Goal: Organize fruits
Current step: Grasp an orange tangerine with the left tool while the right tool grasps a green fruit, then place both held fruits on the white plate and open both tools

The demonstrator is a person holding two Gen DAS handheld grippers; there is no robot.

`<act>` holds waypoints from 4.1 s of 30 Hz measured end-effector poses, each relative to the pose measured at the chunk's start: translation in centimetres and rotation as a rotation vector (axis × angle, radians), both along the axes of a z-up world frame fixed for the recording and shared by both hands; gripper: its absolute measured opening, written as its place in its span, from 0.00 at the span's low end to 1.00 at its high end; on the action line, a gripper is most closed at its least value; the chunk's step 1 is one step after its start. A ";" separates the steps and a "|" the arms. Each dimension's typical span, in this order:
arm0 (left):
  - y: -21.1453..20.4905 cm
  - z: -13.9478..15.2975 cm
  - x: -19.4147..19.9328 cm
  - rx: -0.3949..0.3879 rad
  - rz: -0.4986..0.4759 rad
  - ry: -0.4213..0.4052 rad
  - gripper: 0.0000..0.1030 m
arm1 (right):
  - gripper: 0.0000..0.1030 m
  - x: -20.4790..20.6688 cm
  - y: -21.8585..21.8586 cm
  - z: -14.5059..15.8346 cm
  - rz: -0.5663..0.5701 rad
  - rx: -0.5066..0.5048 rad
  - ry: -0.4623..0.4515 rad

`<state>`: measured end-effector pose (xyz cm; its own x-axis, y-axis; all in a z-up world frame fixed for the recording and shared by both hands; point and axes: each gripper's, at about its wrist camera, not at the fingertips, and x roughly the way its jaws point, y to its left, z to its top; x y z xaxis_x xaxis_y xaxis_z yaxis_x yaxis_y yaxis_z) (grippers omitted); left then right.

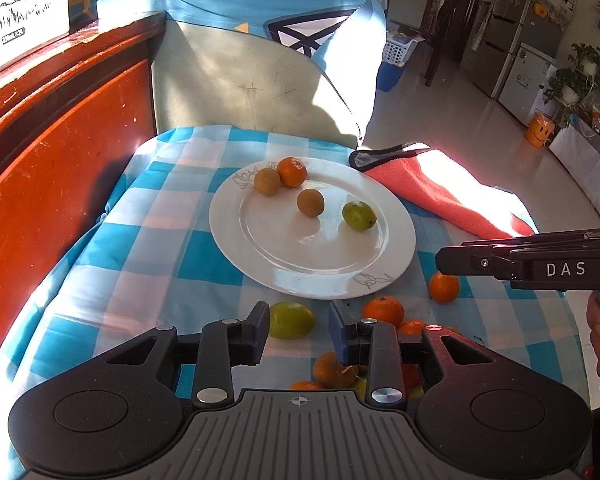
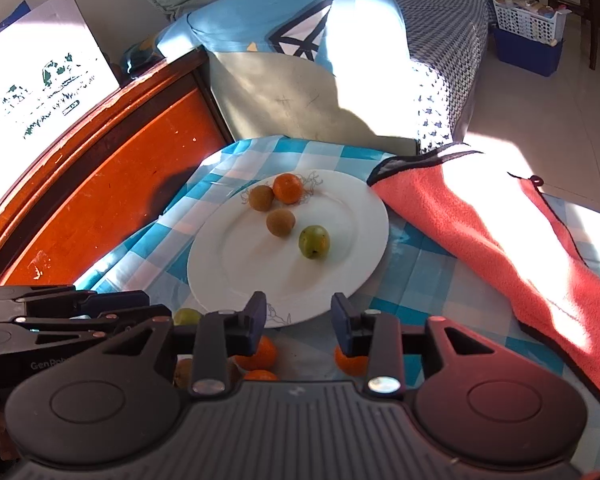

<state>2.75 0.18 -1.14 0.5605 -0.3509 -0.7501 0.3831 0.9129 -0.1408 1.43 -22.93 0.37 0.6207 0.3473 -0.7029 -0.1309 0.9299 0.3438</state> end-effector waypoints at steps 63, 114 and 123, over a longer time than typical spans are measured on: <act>0.1 -0.7 -0.7 0.022 -0.015 0.006 0.27 | 0.31 -1.1 1.1 -1.1 0.080 -0.039 0.049; -1.7 -2.5 6.8 -0.043 0.121 0.006 0.27 | 0.34 6.3 1.8 -3.2 0.006 0.040 0.064; -1.4 -2.3 6.8 -0.049 0.125 0.008 0.28 | 0.34 6.1 1.3 -3.0 0.006 0.041 0.065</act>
